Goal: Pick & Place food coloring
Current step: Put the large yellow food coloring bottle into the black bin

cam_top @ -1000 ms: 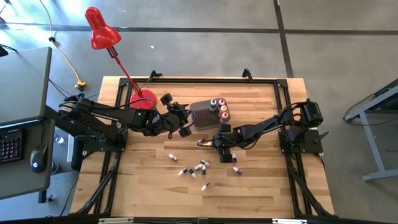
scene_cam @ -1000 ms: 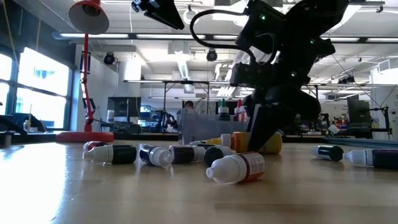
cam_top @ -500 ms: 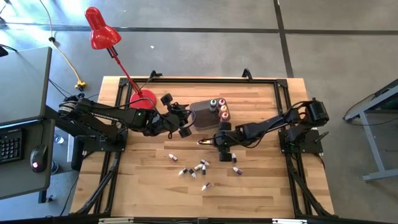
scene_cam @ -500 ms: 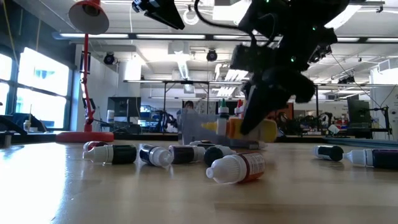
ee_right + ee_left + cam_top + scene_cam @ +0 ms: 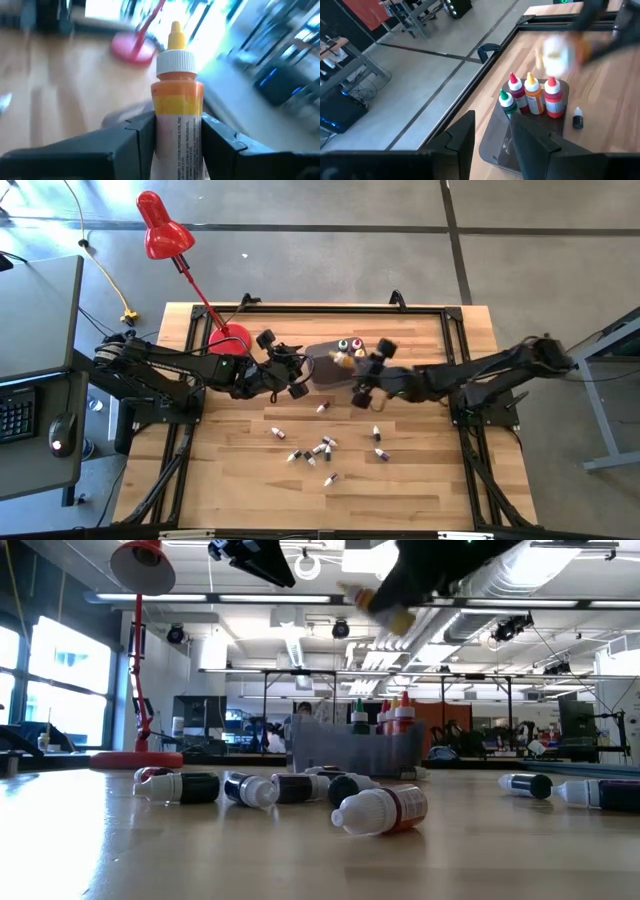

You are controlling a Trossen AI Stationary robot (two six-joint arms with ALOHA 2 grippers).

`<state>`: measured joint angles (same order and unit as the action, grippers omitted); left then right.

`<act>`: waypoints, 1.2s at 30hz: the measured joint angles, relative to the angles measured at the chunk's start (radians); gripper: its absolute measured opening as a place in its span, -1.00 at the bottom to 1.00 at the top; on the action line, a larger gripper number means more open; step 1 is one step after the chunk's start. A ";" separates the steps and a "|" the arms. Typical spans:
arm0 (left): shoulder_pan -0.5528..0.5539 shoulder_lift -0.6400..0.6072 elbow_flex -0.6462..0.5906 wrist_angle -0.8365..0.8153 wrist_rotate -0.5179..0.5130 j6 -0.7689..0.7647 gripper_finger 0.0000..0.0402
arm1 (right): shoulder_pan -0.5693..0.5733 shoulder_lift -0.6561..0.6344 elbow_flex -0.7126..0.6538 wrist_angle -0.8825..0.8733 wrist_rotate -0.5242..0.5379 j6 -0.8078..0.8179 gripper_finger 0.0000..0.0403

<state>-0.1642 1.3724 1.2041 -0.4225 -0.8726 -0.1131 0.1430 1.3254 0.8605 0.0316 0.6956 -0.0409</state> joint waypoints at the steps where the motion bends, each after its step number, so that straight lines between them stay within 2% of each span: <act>1: 0.000 0.000 0.000 0.000 -0.001 0.000 -0.39 | 0.005 -0.032 -0.025 0.050 0.017 -0.024 -0.37; 3: 0.000 0.000 0.000 0.001 -0.002 0.000 -0.39 | 0.011 -0.084 -0.100 0.201 0.028 -0.063 -0.37; 5: 0.000 0.000 0.000 0.001 -0.002 0.000 -0.39 | 0.010 -0.122 -0.212 0.409 -0.024 -0.095 -0.37; 9: 0.000 0.000 0.000 0.036 0.005 -0.025 -0.39 | -0.014 -0.112 -0.464 0.909 -0.270 -0.114 -0.37; 12: 0.001 0.001 0.000 0.110 0.108 -0.020 -0.39 | -0.045 -0.067 -0.589 1.234 -0.445 -0.070 -0.37; 15: 0.001 0.034 0.000 0.229 0.237 0.052 -0.39 | -0.069 -0.029 -0.640 1.420 -0.543 -0.031 -0.37; 19: 0.001 0.096 -0.001 0.432 0.430 0.257 -0.39 | -0.086 -0.016 -0.615 1.435 -0.676 -0.003 -0.37; 22: 0.001 0.160 0.000 0.617 0.520 0.337 -0.39 | -0.085 -0.017 -0.573 1.370 -0.706 -0.002 -0.37; 26: 0.001 0.203 -0.001 0.764 0.526 0.391 -0.39 | -0.081 -0.017 -0.546 1.304 -0.697 -0.005 -0.37; 36: 0.002 0.205 -0.001 0.792 0.564 0.397 -0.39 | -0.082 -0.018 -0.549 1.295 -0.700 -0.023 -0.37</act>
<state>-0.1621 1.5772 1.2030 0.3698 -0.3082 0.2838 0.0612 1.3075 0.3111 1.3265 -0.0049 -0.0642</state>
